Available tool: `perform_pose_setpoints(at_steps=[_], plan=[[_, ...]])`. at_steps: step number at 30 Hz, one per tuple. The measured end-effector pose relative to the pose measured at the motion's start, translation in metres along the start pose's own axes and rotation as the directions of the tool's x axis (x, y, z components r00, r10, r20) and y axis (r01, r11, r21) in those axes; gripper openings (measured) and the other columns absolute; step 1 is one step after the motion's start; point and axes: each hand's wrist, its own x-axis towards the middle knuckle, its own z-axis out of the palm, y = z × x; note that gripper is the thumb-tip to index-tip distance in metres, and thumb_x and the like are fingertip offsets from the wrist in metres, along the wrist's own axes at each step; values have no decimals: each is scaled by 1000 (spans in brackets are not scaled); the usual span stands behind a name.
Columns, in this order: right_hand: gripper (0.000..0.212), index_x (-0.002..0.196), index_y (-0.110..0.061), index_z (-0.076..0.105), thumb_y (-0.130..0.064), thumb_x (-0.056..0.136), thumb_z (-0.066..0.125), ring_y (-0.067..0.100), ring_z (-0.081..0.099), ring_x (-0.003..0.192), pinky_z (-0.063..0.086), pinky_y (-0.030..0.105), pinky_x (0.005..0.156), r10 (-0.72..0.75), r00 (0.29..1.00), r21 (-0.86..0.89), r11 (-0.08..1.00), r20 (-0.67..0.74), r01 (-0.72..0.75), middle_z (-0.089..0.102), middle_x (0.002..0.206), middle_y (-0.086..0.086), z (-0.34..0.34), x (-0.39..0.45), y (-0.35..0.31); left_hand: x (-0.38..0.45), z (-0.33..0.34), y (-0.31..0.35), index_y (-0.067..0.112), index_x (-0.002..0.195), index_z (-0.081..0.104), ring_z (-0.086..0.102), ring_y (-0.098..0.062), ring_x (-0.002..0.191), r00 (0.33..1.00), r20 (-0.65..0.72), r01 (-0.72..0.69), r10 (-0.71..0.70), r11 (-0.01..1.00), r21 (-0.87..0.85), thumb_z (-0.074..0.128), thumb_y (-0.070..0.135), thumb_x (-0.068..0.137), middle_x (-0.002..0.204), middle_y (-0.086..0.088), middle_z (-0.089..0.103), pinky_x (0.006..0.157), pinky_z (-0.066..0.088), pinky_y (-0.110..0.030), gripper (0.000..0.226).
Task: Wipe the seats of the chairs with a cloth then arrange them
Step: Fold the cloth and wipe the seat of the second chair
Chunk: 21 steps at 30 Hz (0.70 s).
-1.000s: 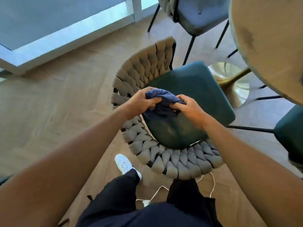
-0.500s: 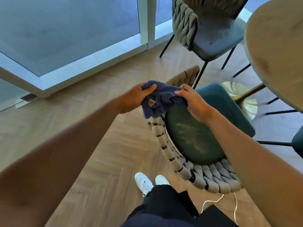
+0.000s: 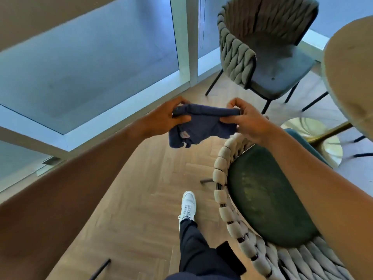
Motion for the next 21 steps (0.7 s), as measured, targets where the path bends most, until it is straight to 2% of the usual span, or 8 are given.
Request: perform_pose_setpoints(at_steps=[2,4,8,12,14,16,19,21], plan=[[31,88,-22,55,7,88,67,13,61,75,53,27,62,-44,997,-23,999,-64,42,60,75,-2,-3,30,-1,24,-18,-11,10,123,58,65,0,87,995,100,32,-27,998,-46,80,8,84,99,1,68,72,51,-16,45],[30,92,-20,62,9,87,67,13,66,82,57,27,71,-104,988,-88,992,-110,94,67,84,0,-4,57,-3,48,-34,-22,8,117,62,67,-1,84,992,120,29,-31,999,18,84,5,78,95,4,70,71,51,-15,44],[32,92,-19,70,11,86,62,11,68,90,58,26,80,-194,957,-259,956,-214,136,71,93,3,-13,95,-16,98,-56,-41,5,101,66,63,-6,71,979,-174,-70,109,973,218,67,-1,89,88,-2,68,62,52,-14,13],[29,95,-17,69,9,87,58,5,66,85,57,18,79,-247,909,-367,923,-335,116,70,91,-4,-20,125,-25,147,-67,-56,-5,101,66,60,-18,79,927,-274,-138,257,912,387,71,10,89,92,-19,64,67,43,-11,21],[28,95,-21,67,4,89,58,6,65,80,54,16,73,-238,890,-434,900,-388,52,67,86,-11,-26,141,-24,176,-68,-63,-3,102,68,57,-22,78,920,-217,-181,327,845,502,75,10,87,92,-22,64,68,46,-23,20],[25,96,-20,63,3,90,55,19,67,70,57,25,65,-167,882,-389,921,-440,-20,67,80,-4,-31,158,-22,199,-67,-60,-3,104,70,54,-15,75,924,-167,-227,343,846,483,70,7,92,84,-19,66,65,51,-32,16],[24,99,-18,55,5,95,46,34,70,68,59,36,57,-18,871,-233,966,-490,-111,66,79,13,-39,185,-19,241,-68,-59,8,127,61,58,-13,68,998,55,-50,34,946,321,59,9,96,87,-6,63,61,46,-24,31],[25,94,-20,53,4,96,45,36,71,74,57,38,61,93,840,-89,982,-534,-166,67,85,17,-46,200,-13,274,-68,-68,6,122,59,67,-16,69,956,270,115,-118,993,27,63,13,85,94,-12,67,62,54,-25,38]])
